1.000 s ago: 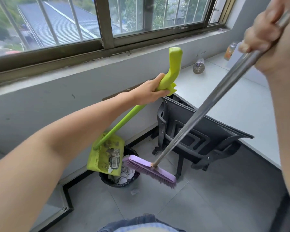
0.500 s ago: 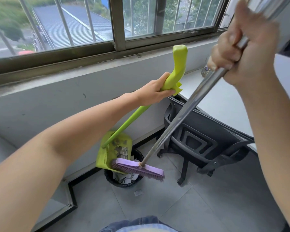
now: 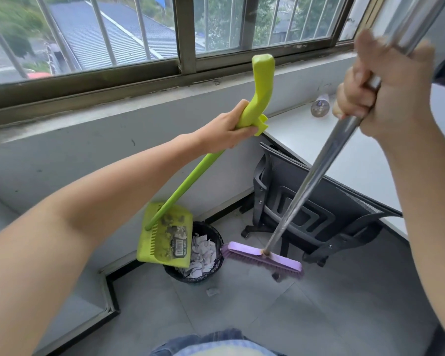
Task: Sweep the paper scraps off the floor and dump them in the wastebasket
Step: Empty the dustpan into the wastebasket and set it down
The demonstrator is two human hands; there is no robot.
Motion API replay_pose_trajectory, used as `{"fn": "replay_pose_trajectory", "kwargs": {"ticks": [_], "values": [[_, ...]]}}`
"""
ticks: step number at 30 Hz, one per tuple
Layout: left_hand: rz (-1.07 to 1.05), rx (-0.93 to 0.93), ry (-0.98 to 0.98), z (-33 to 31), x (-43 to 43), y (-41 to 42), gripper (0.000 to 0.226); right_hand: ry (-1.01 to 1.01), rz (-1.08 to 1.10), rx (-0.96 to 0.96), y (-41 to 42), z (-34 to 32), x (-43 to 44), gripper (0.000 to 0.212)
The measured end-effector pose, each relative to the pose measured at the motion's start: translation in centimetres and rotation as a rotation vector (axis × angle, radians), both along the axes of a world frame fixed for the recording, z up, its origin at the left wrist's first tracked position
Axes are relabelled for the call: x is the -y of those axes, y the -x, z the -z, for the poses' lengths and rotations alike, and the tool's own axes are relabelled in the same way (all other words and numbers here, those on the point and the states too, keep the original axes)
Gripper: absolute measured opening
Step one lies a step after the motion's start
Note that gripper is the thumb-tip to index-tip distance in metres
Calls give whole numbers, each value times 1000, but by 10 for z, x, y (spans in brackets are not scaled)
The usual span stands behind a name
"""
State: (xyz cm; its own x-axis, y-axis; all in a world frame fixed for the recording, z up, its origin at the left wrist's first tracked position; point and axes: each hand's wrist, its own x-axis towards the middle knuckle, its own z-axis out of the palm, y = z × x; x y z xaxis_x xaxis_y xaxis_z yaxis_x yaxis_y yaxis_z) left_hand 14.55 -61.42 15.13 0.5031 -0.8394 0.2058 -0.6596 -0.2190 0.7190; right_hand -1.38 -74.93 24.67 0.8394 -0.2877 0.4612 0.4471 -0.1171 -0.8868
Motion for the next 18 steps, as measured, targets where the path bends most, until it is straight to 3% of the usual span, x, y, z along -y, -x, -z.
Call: {"fn": "replay_pose_trajectory", "kwargs": {"ticks": [9,14,18], "values": [[-76,-30,158,-15,-30,-13,20,-106,247,-9,33,12,25,55],[-162,-93,354,-38,-67,-1,22,-66,351,40,54,13,39,39],[-280,-22,450,-54,-103,26,23,-120,301,-19,58,17,41,35]]}}
